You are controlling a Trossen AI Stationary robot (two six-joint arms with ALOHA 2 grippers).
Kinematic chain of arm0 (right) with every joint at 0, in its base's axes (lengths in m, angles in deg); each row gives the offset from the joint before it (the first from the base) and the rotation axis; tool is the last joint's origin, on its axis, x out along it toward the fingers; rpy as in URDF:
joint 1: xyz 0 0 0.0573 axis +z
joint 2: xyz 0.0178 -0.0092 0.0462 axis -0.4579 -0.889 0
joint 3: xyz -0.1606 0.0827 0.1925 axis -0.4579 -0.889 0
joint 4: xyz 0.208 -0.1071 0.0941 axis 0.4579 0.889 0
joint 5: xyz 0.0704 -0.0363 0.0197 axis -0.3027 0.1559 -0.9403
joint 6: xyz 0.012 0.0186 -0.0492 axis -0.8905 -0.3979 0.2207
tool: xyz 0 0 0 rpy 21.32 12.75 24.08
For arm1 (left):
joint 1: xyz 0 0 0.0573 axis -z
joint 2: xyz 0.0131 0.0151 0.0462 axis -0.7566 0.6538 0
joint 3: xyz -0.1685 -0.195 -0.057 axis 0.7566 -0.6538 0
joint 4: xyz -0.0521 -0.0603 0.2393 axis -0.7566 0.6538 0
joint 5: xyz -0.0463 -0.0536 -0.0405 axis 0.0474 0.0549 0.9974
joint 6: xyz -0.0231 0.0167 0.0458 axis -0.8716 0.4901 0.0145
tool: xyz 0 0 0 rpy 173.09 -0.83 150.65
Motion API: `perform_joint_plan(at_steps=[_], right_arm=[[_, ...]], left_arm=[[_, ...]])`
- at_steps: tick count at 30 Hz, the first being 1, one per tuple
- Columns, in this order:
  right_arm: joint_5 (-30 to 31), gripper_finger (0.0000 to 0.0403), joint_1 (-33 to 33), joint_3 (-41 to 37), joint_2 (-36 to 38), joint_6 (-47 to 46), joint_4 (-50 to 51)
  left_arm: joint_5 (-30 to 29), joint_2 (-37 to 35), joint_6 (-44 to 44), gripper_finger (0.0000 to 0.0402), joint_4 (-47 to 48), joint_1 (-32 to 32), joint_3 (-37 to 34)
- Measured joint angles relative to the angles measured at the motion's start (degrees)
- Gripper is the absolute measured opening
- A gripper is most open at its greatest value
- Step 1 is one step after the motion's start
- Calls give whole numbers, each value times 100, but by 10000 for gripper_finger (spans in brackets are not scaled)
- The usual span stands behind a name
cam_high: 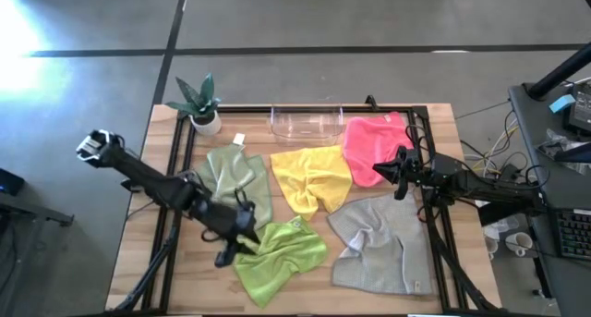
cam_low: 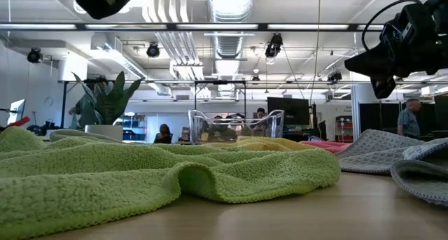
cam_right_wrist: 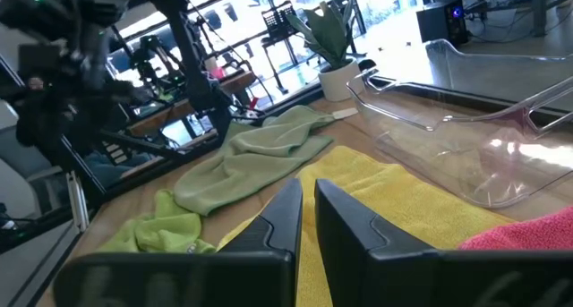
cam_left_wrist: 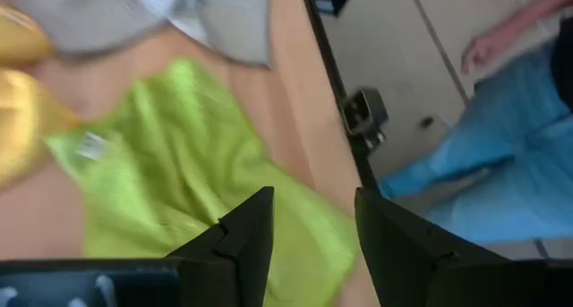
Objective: Fold microfiber towels
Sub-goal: Fold the green microfiber cloth
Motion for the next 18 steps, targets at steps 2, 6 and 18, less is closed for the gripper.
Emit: perform_joint_plan(at_steps=[2,6,18], right_arm=[[2,27,0,1,0,0,0],[2,27,1,0,0,0,0],[1,27,2,-1,0,0,0]], left_arm=[[-7,263,-24,141,116,163,229],[-91,768,-24,141,675,389,878],[-502,2051,-33,141,1935,1200,2129]])
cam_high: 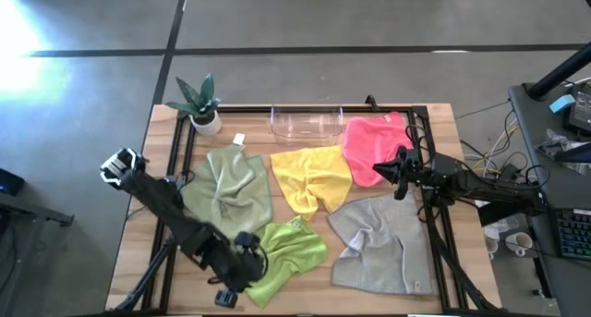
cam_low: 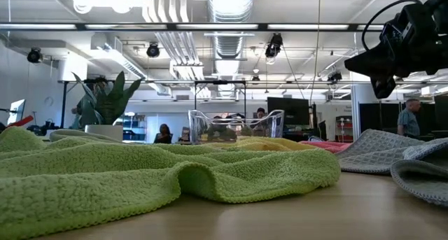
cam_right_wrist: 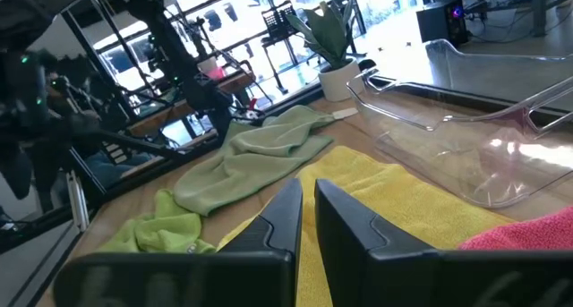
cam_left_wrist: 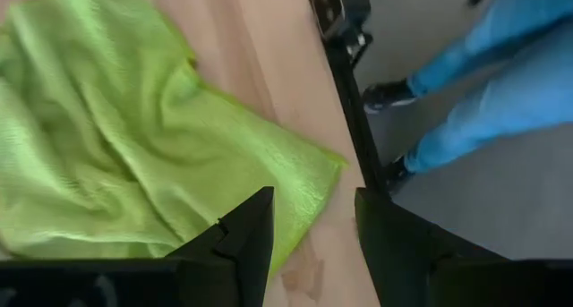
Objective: Fold microfiber towels
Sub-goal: Fold the green microfiber cloth
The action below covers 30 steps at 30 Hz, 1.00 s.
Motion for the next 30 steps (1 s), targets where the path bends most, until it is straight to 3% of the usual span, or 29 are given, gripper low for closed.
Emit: perform_joint_plan(at_steps=[10,30], right_arm=[[-1,27,-1,1,0,0,0],[-1,27,-1,1,0,0,0]], left_arm=[[-139,480,17,141,-441,395,10],[-184,1500,18,141,-1252,469,-12]])
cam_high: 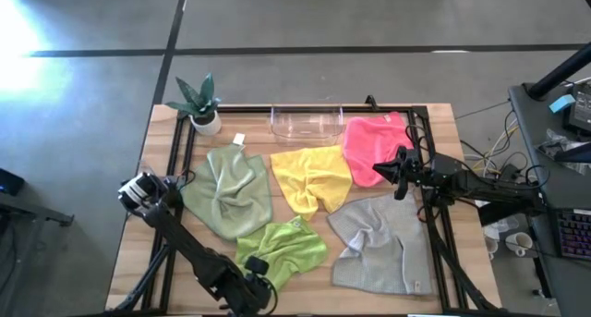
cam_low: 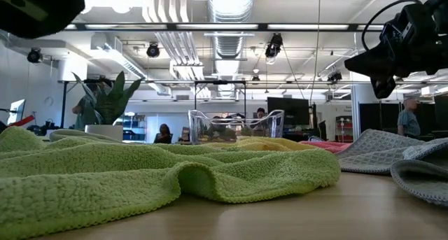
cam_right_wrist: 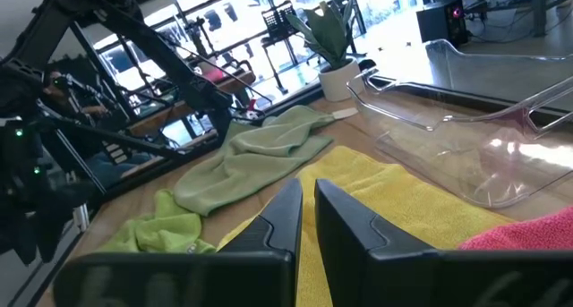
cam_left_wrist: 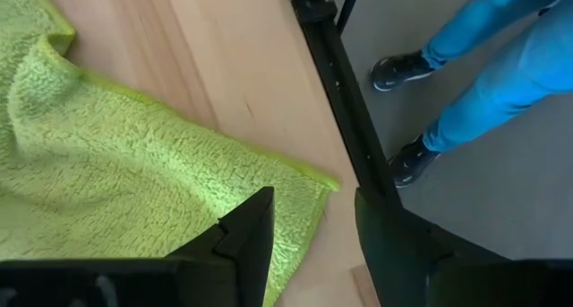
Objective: Fold microfiber towels
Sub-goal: Fold the green microfiber cloth
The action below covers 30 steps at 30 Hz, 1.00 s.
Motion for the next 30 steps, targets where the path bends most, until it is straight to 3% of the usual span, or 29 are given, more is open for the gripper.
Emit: perform_joint_plan(at_steps=[24,30], right_arm=[[2,27,0,-2,0,0,0],[0,27,-1,-2,0,0,0]], left_arm=[[79,764,-505,140,-274,11,-168],[4,1024,-1161,99,-106,11,-186]])
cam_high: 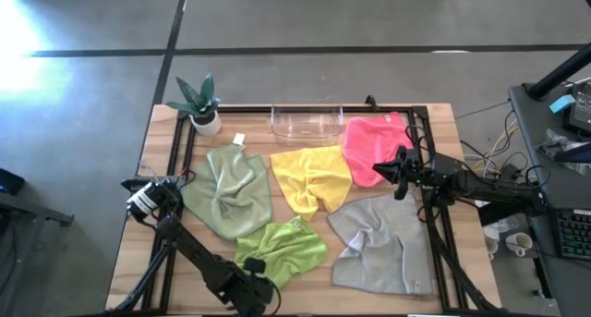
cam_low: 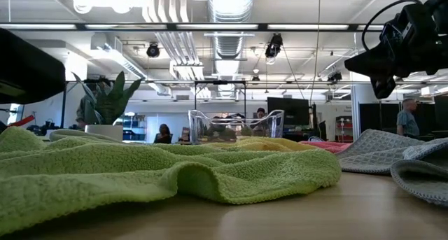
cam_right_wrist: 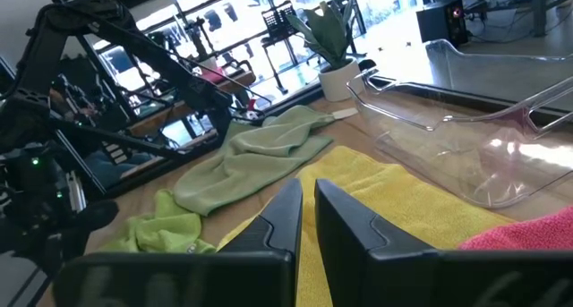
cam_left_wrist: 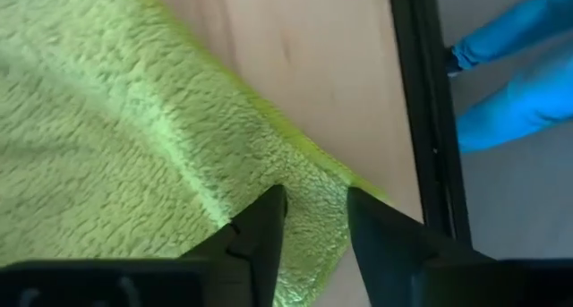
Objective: Fold microfiber towels
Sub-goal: Fold the green microfiber cloth
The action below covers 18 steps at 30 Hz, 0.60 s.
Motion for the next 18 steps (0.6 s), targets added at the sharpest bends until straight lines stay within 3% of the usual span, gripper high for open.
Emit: perform_joint_plan(at_steps=[8,18], right_arm=[[2,27,2,0,0,0,0],[1,27,0,1,0,0,0]], left_arm=[[-67,120,-49,6,76,-7,-18],[232,-511,-48,7,311,-1,7]])
